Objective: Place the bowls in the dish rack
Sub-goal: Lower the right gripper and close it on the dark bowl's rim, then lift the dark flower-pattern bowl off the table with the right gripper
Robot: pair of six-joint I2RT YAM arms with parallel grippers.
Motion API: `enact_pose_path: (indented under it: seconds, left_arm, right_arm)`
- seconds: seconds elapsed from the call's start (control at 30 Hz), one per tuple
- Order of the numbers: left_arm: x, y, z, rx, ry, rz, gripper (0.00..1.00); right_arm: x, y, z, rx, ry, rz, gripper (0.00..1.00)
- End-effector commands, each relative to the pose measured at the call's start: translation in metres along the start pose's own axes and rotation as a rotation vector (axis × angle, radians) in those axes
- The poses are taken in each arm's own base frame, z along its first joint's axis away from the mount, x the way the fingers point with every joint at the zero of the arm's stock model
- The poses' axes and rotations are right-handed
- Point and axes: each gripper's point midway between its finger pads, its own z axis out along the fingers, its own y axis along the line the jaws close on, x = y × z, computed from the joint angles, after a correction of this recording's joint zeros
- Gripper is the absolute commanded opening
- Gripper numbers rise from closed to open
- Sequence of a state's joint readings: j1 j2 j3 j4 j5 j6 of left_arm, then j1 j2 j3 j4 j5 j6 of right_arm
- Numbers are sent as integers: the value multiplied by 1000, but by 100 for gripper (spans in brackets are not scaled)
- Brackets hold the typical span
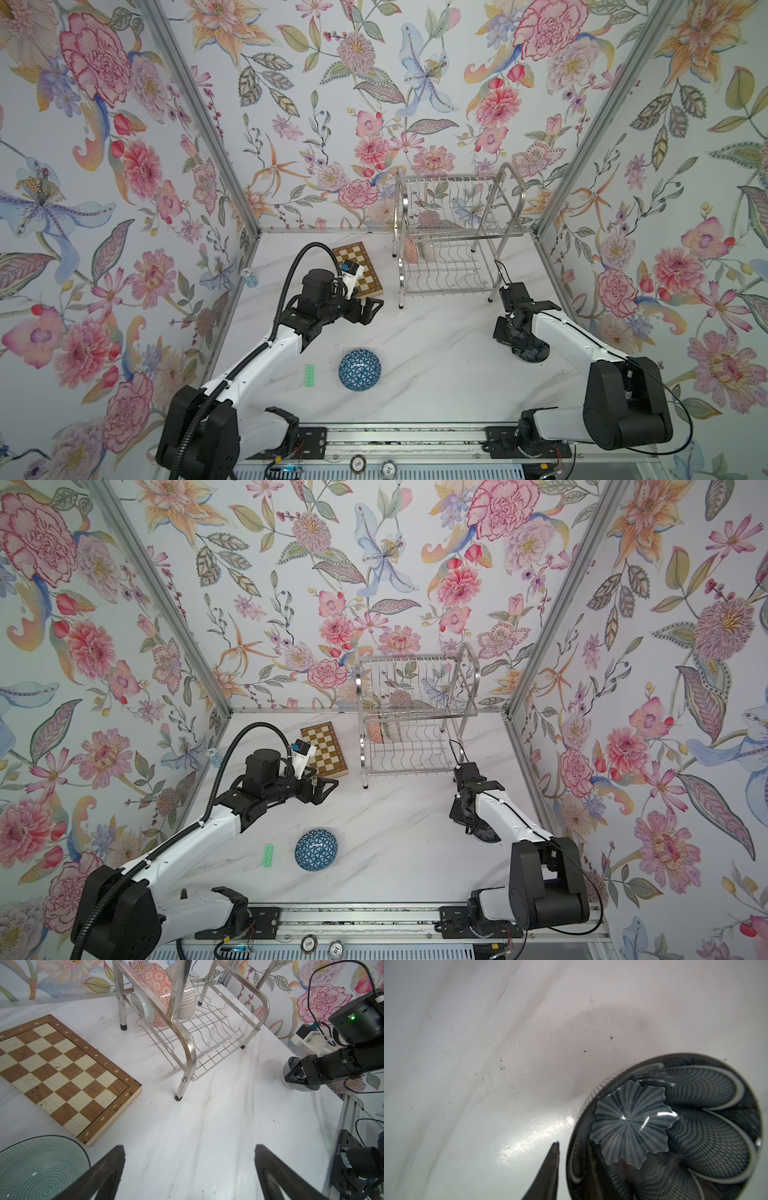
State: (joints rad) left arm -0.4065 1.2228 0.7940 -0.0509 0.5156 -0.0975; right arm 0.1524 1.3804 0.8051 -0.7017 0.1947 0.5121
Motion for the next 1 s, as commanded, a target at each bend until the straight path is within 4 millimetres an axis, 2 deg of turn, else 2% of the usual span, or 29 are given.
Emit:
enact_pose_path:
  seconds: [0.0,0.5,0.67,0.97]
  left_arm:
    - [0,-3,-2,-5,-2,29,99]
    - [-1,-4,-4,-6,-7,34,99]
    - [-1,-4,-4,-6,-6,35,99]
    - [-1,-4,-3,-5,-5,35,99]
  right_arm:
    - [-4,2,-3,16,-9,-24,23]
    - [-3,11,-10,56,-20,-103,8]
    - [-6,22,-14,41,-35,-123,1]
    - [-7,45,-20,24,-57,-169,0]
